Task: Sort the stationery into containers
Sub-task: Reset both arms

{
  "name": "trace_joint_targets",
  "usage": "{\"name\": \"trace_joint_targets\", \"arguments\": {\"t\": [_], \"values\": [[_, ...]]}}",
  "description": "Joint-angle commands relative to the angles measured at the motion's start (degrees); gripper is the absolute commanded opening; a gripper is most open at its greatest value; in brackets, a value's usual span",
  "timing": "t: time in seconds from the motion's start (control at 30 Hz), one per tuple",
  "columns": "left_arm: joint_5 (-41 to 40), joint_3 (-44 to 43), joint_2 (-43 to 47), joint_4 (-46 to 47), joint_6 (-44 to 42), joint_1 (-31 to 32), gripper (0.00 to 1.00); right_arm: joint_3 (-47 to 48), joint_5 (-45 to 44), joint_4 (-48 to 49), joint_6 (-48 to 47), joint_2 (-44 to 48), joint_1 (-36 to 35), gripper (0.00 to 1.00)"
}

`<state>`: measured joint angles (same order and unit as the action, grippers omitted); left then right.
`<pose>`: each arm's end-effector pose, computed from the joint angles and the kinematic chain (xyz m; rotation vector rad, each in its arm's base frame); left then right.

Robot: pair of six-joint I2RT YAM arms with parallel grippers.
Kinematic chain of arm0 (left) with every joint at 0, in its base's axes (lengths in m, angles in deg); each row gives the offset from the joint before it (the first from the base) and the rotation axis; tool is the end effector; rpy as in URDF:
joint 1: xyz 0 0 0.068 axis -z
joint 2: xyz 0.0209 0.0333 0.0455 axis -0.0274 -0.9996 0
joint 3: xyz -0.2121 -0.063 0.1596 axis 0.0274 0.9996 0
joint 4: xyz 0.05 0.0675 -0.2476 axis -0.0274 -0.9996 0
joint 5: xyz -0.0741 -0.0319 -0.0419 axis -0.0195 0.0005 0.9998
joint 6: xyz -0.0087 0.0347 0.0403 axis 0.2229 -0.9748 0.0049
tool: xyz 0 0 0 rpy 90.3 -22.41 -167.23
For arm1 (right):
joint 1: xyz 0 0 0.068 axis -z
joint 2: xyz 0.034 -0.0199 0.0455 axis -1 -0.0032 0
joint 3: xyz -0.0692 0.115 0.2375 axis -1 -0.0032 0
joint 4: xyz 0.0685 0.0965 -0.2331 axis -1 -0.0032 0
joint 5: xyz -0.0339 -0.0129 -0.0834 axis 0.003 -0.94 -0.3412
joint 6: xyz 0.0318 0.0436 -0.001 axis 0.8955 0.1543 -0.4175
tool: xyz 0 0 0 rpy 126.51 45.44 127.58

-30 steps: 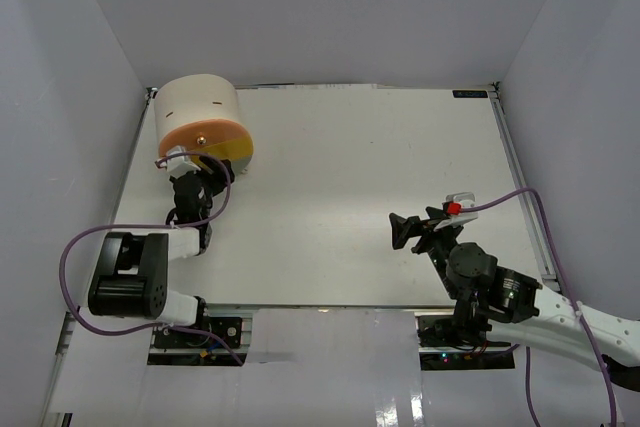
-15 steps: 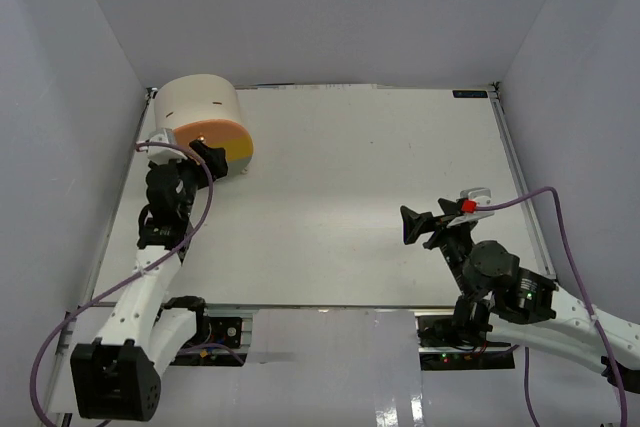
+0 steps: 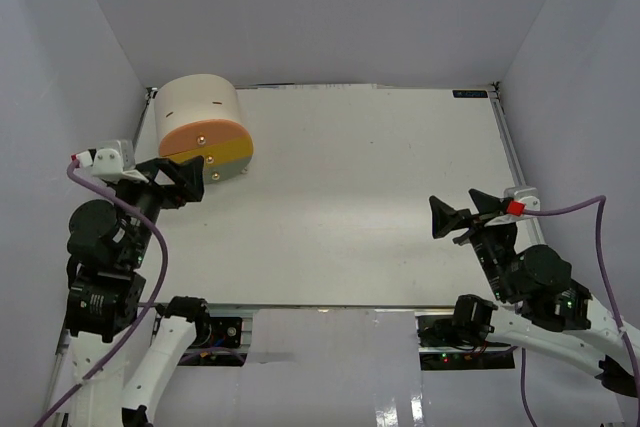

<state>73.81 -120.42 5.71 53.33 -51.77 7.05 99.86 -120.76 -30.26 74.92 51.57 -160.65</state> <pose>0.0753 -0.0103 0.4373 -0.1077 1.5647 -0.2974 0.0447 0.0374 0.3476 -0.0323 1.4735 0.3393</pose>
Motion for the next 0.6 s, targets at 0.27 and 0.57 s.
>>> {"name": "trace_joint_targets", "arguments": {"t": [0.27,0.57], "values": [[-12.94,6.76,14.43,-11.84,0.2,7.9,0.98,0.54,-0.27,-4.19,-1.67,6.32,0.08,0.9],[-13.12,10.1,21.46,-14.75,2.92,8.25,0.98,0.8,1.05,-4.37,-0.88,5.88,0.08,0.9]]}}
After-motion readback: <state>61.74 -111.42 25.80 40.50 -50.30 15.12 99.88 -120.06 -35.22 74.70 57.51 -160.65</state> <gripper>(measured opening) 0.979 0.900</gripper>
